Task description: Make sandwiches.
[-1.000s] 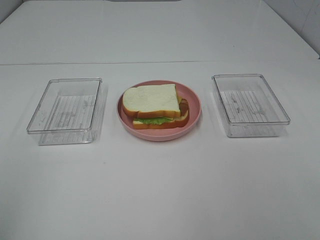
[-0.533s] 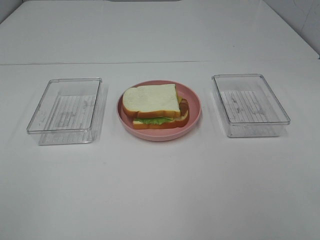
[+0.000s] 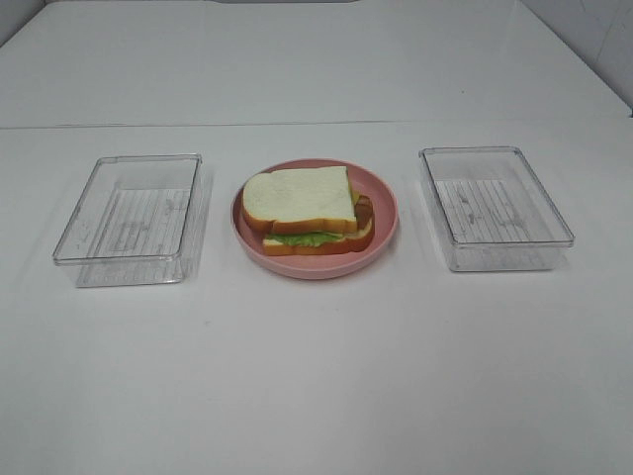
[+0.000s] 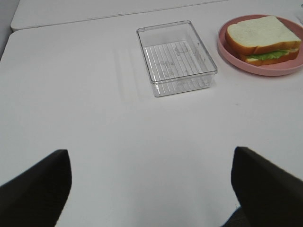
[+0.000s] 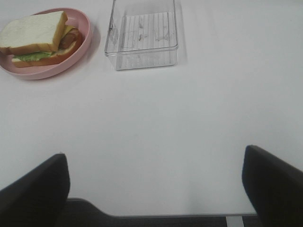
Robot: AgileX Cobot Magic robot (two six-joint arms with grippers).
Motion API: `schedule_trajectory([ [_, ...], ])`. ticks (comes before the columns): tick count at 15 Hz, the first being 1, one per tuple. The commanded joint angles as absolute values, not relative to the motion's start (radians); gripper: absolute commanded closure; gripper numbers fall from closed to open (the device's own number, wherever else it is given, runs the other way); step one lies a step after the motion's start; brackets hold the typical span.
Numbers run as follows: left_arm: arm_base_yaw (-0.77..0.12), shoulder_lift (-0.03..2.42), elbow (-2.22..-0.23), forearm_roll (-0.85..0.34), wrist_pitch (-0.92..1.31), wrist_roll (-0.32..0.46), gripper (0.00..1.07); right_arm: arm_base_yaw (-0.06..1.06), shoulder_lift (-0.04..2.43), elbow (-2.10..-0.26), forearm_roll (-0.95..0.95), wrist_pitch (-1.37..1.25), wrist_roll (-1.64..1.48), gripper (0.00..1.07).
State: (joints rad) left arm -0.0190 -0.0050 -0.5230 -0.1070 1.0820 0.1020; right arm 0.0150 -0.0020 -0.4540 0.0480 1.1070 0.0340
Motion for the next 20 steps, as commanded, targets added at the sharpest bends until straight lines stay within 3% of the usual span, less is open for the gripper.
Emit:
schedule_trajectory([
  [1, -0.027, -0.023, -0.521, -0.102, 1.080, 0.089, 0.23, 0.012, -0.028, -0.450, 0.048, 1.099, 0.030, 0.14],
  [15, -0.055, -0.025, -0.520, -0.070, 1.075, 0.081, 0.23, 0.012, -0.028, -0.450, 0.048, 1.099, 0.030, 0.14],
  [20, -0.001, -0.025, -0.520, -0.075, 1.075, 0.080, 0.23, 0.012, -0.028, -0.450, 0.048, 1.099, 0.030, 0.14],
])
